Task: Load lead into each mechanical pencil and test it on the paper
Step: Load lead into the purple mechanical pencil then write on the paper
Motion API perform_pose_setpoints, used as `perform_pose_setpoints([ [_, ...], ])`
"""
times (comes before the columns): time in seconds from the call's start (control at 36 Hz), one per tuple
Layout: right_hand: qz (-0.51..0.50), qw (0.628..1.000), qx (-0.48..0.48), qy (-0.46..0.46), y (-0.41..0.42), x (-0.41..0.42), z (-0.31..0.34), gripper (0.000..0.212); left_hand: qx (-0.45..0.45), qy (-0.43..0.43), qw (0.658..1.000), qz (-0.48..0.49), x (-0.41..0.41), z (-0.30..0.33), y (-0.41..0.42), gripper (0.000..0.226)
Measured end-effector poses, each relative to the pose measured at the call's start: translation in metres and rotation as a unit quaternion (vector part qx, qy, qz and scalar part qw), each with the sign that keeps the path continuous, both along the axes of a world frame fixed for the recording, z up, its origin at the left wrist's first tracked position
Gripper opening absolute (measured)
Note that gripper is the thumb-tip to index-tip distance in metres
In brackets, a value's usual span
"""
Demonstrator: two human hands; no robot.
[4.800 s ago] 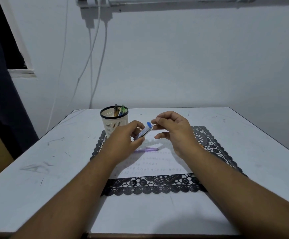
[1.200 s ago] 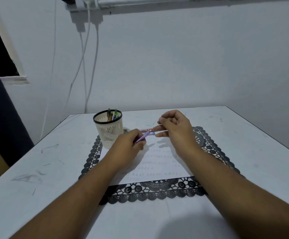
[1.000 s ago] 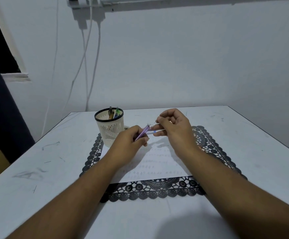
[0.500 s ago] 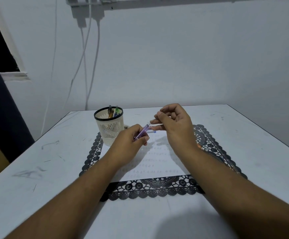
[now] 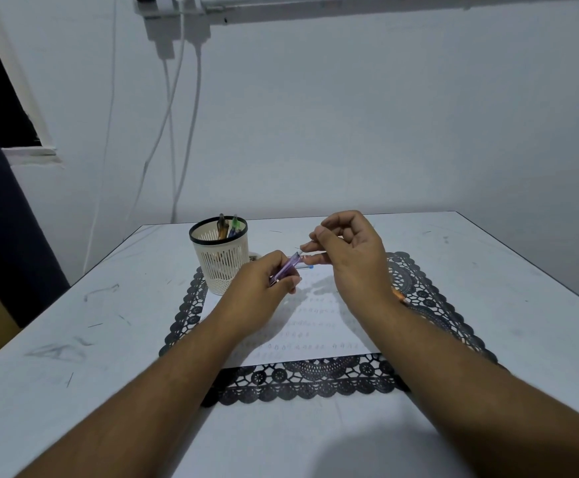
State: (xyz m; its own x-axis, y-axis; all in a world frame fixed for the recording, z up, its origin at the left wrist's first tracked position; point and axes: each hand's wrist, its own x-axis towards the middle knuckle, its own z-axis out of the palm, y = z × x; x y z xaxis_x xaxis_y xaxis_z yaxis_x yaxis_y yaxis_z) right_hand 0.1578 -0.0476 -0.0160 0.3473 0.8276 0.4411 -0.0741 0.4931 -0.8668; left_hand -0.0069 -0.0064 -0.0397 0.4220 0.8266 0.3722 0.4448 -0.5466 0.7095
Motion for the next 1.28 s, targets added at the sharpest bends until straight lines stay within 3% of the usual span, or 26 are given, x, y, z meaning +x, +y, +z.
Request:
perform_pose_setpoints([
  [0.19,-0.002,1.0,-0.008,-0.006,-0.001,0.0,-0.002,0.006,0.002,0.002,1.0,-0.006,-0.001,-0.001,-0.001,0.013],
  [0.89,-0.042,0.982,-0.012,-0.182,-0.001,0.002,-0.011,0.009,0.005,0.001,1.0,0.004,0.0,-0.001,0.001,0.015],
  [1.14,-0.072,0.96,0.011,-0.271,0.003,0.008,-0.014,0.013,-0.003,-0.027,1.0,0.003,-0.001,-0.002,0.003,0.014],
  [1.28,-0.03,0.956,-0.037,-0.291,0.006,0.01,-0.015,0.009,-0.032,-0.078,0.996,-0.007,-0.002,0.0,0.003,0.011],
])
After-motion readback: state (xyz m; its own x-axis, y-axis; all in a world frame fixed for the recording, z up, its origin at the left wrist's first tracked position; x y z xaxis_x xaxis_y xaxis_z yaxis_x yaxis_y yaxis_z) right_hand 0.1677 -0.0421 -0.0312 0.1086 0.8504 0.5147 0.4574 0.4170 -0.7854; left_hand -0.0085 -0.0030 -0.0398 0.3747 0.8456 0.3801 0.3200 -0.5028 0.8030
